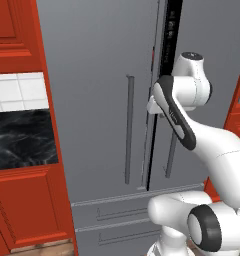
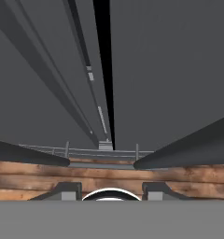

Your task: Retrieve the apple and banana from the fridge and place them into the bowl on the dining table.

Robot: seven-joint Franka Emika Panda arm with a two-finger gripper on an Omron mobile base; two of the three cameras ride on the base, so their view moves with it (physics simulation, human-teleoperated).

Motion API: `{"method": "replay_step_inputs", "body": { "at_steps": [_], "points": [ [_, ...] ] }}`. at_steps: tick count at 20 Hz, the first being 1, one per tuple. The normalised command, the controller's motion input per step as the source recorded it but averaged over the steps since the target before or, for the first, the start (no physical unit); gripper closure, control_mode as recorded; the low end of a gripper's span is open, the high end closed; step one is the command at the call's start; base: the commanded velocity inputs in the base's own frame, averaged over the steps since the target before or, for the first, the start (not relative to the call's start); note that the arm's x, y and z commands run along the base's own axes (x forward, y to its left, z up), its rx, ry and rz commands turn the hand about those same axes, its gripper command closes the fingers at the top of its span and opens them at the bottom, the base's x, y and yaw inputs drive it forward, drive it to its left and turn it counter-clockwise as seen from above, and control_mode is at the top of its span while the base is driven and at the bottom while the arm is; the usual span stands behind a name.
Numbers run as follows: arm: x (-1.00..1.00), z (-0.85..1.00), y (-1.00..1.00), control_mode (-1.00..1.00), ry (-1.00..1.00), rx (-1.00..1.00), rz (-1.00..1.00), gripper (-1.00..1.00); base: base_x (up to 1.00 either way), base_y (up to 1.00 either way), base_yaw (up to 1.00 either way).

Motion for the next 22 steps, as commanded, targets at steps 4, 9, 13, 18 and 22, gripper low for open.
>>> {"method": "replay_step_inputs", "body": {
  "at_steps": [4, 9, 13, 18, 22],
  "points": [
    [0.0, 0.0, 0.0, -1.0, 0.0, 0.0, 0.0, -1.0, 0.0, 0.0, 0.0],
    [-0.11, 0.0, 0.0, -1.0, -0.01, 0.0, 0.0, -1.0, 0.0, 0.0, 0.0],
    [-0.49, 0.0, 0.0, -1.0, -0.15, 0.0, 0.0, -1.0, 0.0, 0.0, 0.0],
    [-0.49, 0.0, 0.0, -1.0, -0.2, 0.0, 0.0, -1.0, 0.0, 0.0, 0.0],
    [-0.4, 0.0, 0.0, -1.0, -0.18, 0.0, 0.0, -1.0, 0.0, 0.0, 0.0]
  ]
}}
